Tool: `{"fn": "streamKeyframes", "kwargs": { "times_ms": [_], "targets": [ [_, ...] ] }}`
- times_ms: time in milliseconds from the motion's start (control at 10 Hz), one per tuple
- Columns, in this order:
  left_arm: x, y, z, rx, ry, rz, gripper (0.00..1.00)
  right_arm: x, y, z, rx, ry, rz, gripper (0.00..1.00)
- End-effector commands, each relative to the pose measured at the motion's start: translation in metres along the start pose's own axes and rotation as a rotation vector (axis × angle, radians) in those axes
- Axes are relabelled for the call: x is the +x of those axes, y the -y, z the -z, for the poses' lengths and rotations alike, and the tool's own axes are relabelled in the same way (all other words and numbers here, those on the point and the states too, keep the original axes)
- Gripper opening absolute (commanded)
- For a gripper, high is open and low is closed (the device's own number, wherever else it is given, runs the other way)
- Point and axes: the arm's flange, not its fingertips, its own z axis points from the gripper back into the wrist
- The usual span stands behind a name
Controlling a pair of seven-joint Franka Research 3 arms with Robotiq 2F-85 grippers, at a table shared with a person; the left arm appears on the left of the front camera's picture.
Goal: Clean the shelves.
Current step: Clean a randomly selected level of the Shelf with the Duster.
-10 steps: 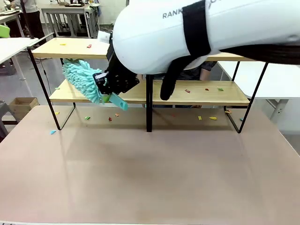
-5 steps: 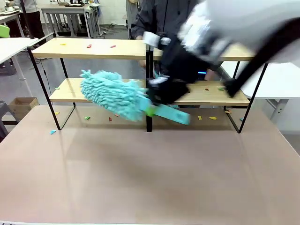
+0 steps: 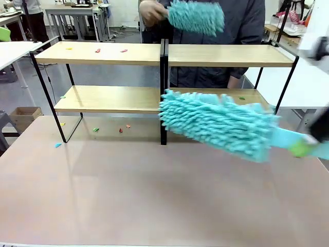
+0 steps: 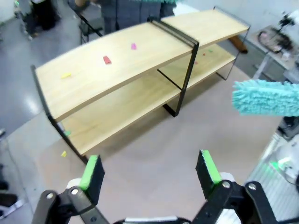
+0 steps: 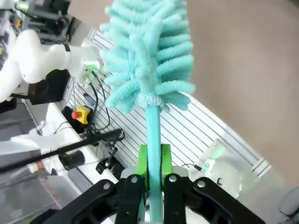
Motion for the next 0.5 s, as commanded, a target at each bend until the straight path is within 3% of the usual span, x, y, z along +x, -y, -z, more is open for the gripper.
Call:
{"fn": "streamKeyframes", "kwargs": {
  "times_ms": [0, 200, 300, 400],
  "targets": [
    [-0.001, 0.001, 0.000, 0.002, -0.009, -0.001, 1.00, -0.044, 0.034, -0.033, 0.009, 0.021, 0.010, 0.13],
    [-0.001, 0.001, 0.000, 0.002, -0.009, -0.001, 1.00, -0.084, 0.046, -0.051, -0.035, 0.037, 0.093, 0.13],
    [-0.001, 0.001, 0.000, 0.002, -0.009, -0.001, 1.00, -0.088, 0.043, -0.049, -0.076, 0.082, 0.140, 0.13],
    [-0.001, 0.001, 0.000, 0.002, -0.009, -0.001, 1.00, -0.075, 0.041, -0.045, -0.003, 0.028, 0.086, 0.13]
  ]
}}
